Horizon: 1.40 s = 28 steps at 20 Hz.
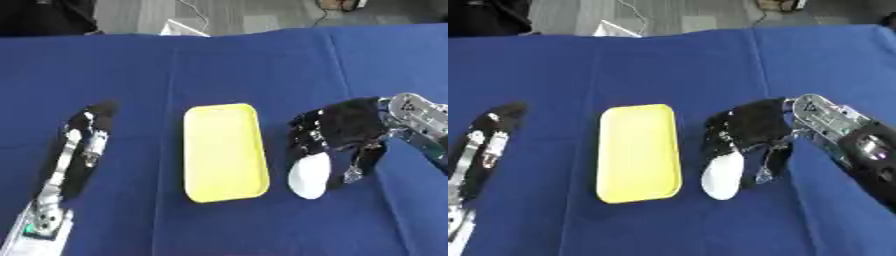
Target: Pick up objects on the table and place them in the box.
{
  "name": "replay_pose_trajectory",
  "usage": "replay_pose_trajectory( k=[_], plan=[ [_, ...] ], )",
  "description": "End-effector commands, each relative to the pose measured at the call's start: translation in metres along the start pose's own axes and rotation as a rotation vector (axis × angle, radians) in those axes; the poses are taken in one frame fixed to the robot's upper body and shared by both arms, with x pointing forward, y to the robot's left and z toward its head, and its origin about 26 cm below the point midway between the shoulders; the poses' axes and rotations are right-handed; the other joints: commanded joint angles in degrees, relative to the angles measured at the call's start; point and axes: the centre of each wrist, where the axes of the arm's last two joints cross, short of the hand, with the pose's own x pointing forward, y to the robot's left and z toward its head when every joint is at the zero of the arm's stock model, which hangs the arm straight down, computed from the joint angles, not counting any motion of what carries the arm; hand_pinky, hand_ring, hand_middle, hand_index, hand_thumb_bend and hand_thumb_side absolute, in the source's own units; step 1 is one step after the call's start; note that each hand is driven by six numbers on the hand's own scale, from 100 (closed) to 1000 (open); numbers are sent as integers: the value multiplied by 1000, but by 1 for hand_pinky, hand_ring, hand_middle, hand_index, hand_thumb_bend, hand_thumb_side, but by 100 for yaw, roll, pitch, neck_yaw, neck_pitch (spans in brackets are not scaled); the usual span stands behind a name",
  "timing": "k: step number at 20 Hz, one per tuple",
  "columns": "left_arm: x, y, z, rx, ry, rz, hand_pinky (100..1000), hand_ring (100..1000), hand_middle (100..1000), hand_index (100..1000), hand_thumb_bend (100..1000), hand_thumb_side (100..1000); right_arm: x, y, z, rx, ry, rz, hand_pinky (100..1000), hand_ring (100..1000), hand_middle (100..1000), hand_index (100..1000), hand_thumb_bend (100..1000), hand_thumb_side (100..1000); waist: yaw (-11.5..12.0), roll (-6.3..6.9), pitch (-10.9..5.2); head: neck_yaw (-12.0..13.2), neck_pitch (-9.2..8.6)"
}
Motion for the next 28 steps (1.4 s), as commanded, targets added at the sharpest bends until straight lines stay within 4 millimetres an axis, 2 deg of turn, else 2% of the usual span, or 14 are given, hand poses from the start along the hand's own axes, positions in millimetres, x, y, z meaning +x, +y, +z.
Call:
replay_pose_trajectory(
  k=[1,16,17,19,20,21,23,28],
  plan=[
    [8,5,-5,12,-34,-1,799,808,816,897,100,1000,-2,5,8,47,0,9,936,863,847,881,633,404,-6,16,-69,-48,-68],
    [8,5,-5,9,-38,1,799,809,817,896,100,1000,-2,11,4,57,-3,10,933,847,822,868,628,403,4,6,-59,-47,-54],
    [8,5,-5,9,-37,0,799,809,817,896,100,1000,-2,11,3,59,-5,11,851,761,747,803,615,374,4,3,-60,-48,-49],
    [8,5,-5,8,-37,0,799,810,817,897,100,1000,-2,10,3,64,-8,12,766,681,673,741,603,346,6,-3,-63,-50,-44],
    [8,5,-5,8,-37,0,799,810,817,897,100,1000,-2,10,2,67,-9,13,766,681,673,741,603,346,7,-5,-64,-52,-43],
    [8,5,-5,8,-37,0,799,810,817,897,100,1000,-2,11,2,72,-10,12,711,628,621,700,592,315,8,-7,-65,-52,-43],
    [8,5,-5,8,-37,1,799,810,817,896,100,1000,-2,11,2,79,-9,11,677,599,577,658,581,284,10,-8,-65,-47,-40],
    [8,4,-5,6,-38,2,799,811,818,897,100,1000,-2,12,2,89,-9,8,673,592,550,628,579,272,17,-14,-65,-42,-38]
  ],
)
